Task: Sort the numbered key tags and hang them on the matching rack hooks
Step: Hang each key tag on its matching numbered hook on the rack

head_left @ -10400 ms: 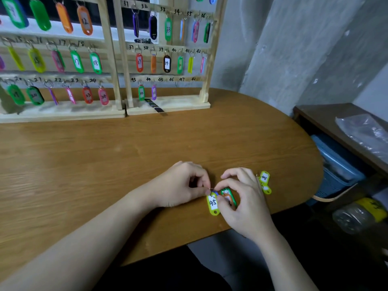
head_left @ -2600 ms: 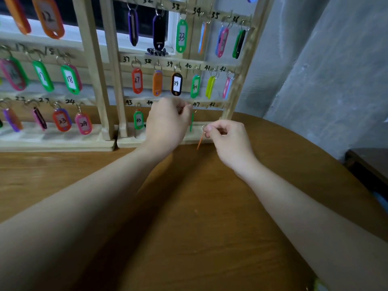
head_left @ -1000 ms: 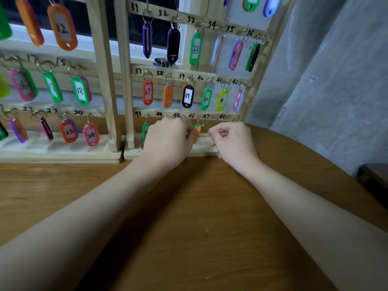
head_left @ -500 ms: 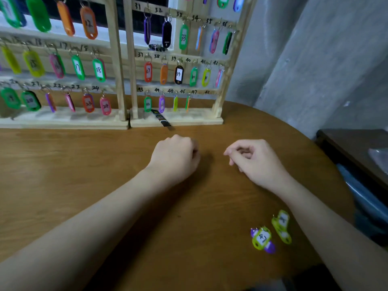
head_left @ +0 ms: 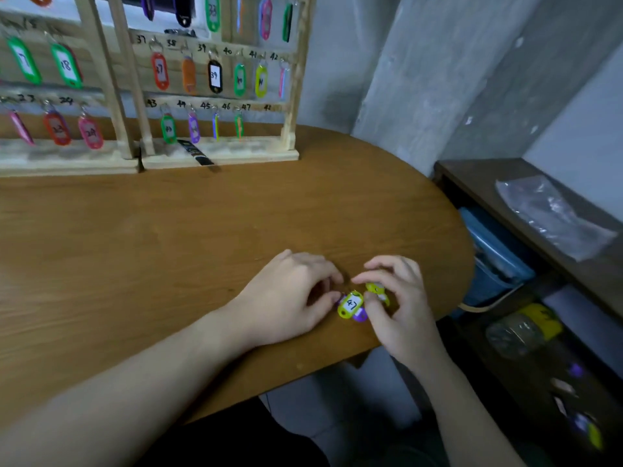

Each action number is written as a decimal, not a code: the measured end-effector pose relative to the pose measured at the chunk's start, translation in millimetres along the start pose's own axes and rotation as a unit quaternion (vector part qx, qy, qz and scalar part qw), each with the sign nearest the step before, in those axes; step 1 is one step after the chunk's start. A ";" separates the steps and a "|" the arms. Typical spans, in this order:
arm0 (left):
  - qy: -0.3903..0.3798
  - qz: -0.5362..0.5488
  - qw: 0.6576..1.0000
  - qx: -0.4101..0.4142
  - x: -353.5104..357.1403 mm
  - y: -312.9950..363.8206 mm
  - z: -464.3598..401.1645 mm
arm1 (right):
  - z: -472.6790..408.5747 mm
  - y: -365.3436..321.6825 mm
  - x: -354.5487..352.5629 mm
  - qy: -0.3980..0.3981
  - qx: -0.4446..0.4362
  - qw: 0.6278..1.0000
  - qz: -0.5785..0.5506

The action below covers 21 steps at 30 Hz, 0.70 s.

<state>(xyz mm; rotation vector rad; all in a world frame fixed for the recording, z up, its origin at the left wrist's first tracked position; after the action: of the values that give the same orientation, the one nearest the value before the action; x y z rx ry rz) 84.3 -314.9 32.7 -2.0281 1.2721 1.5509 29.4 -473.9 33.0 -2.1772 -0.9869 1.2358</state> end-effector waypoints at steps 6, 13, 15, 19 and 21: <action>-0.027 0.002 1.000 0.004 5.8 0.8 -3.4 | 2.2 4.5 3.4 -0.011 -0.011 1.000 0.026; -0.031 -0.012 0.999 0.005 8.6 -1.6 -3.0 | 2.1 11.7 5.1 -0.036 0.028 0.999 0.011; -0.030 -0.013 0.999 0.006 8.8 -1.9 -3.5 | 1.3 12.1 5.8 -0.047 0.038 0.998 0.002; -0.020 -0.014 1.000 -0.008 8.3 -6.9 -3.4 | 1.6 18.1 6.9 -0.060 0.058 0.997 -0.002; -0.015 -0.003 1.000 -0.026 7.4 -12.0 -3.7 | 1.3 20.3 6.4 -0.063 0.069 0.996 -0.005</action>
<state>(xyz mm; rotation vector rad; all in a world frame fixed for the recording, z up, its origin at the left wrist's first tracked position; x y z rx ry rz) 96.2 -314.0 24.3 -2.0288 1.2259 1.6218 37.9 -482.1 15.2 -2.0079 -0.9316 1.4090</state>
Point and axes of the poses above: each hand's wrist, its own z-axis away from the middle knuckle, its own x-axis out of the palm, y = z × x, the point moved 7 cm from there along -z, towards the middle knuckle, and after that the axes turned 14 degrees about -z, right-handed, at the moved point
